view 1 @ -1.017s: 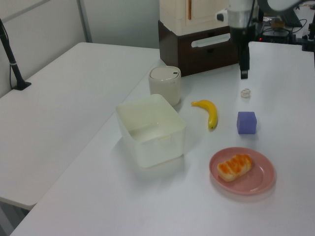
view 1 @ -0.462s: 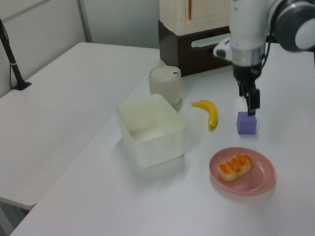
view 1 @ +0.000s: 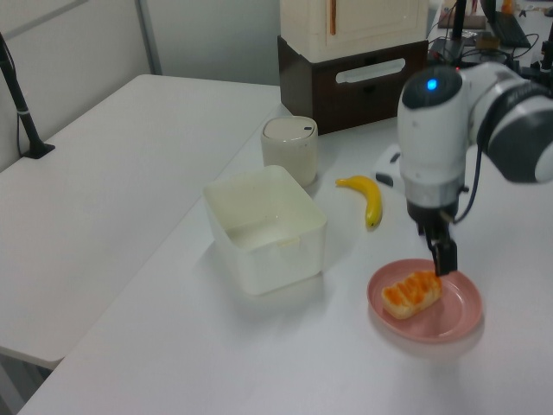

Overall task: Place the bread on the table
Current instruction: 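Move the open gripper over the bread roll on the pink plate, then lower the gripper and close it on the bread roll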

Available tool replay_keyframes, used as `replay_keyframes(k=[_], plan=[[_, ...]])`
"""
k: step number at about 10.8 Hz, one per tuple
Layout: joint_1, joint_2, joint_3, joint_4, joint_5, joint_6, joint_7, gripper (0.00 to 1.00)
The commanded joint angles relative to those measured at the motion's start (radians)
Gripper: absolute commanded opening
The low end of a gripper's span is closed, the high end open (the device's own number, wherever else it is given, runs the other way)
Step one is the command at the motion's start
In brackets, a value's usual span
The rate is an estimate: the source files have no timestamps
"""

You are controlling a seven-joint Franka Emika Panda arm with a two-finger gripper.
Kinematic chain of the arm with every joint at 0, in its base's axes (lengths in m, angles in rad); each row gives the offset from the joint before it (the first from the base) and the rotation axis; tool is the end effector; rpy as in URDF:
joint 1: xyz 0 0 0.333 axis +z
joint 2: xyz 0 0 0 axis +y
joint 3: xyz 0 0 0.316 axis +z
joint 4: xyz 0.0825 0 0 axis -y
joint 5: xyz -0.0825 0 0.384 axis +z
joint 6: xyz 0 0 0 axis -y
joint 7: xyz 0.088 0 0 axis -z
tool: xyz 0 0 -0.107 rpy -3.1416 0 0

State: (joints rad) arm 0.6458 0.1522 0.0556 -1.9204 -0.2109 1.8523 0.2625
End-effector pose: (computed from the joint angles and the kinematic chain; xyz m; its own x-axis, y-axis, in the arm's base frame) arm 0.4459 0.3540 0.3983 0.8646 0.4728 -0.1701 0.5012 -0.8350 0.2272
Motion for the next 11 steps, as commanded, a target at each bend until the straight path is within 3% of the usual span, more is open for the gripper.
replay_keyframes(k=[1,6,7,10,11], plan=[[0.026,0.07,-0.002,0.017,-0.05,0.033,0.06,1.0],[0.011,0.167,-0.002,0.037,-0.097,0.053,0.061,1.0],[0.011,0.167,-0.002,0.035,-0.1,0.053,0.06,0.9],[0.008,0.167,-0.002,0.035,-0.101,0.053,0.058,0.06],[0.002,0.165,-0.003,0.035,-0.101,0.053,0.057,0.0]])
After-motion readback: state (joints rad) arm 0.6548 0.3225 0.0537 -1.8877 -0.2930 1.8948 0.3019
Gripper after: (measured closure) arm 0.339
